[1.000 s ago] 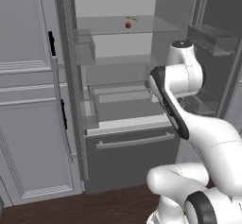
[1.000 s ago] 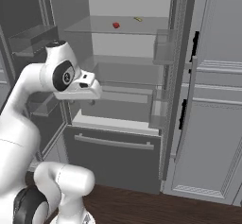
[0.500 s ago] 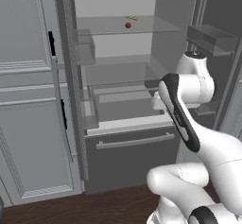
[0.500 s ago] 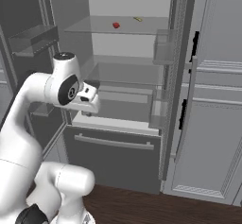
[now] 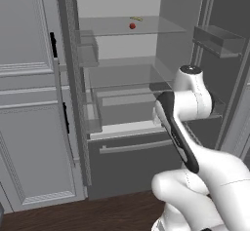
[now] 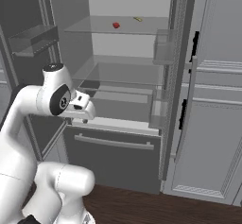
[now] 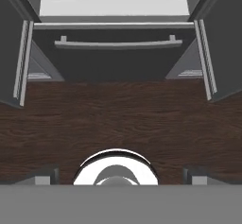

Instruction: Take the strawberry from the fridge and place it on top of the pancake, located on the dining counter.

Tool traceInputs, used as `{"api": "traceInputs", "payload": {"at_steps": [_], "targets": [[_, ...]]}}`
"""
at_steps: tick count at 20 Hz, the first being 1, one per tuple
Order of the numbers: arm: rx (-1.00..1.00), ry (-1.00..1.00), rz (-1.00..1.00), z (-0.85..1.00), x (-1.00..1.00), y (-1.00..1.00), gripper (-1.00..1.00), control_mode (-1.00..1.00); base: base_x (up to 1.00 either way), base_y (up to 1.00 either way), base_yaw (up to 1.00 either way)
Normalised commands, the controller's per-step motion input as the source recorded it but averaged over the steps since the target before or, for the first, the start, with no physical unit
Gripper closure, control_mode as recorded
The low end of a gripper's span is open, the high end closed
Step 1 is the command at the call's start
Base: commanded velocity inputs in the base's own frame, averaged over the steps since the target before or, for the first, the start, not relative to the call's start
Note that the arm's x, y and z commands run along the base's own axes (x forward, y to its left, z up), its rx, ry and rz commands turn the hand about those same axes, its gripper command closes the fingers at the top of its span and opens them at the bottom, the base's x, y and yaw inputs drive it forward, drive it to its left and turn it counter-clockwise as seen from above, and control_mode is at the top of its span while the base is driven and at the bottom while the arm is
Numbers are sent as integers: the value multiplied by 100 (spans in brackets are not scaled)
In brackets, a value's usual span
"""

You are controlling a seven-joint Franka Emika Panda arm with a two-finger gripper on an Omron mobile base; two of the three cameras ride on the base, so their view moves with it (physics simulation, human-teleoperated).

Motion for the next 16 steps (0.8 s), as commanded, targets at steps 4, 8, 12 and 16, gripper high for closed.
{"api": "traceInputs", "payload": {"at_steps": [4,8,12,16], "targets": [[-3,-6,4,-16,-16,-8,-100,-100,0,0,0],[0,-1,3,-19,-1,-3,-100,-100,0,0,0],[0,0,1,-16,0,-2,-100,-100,0,0,0],[0,0,0,0,0,0,-100,-100,0,0,0]]}}
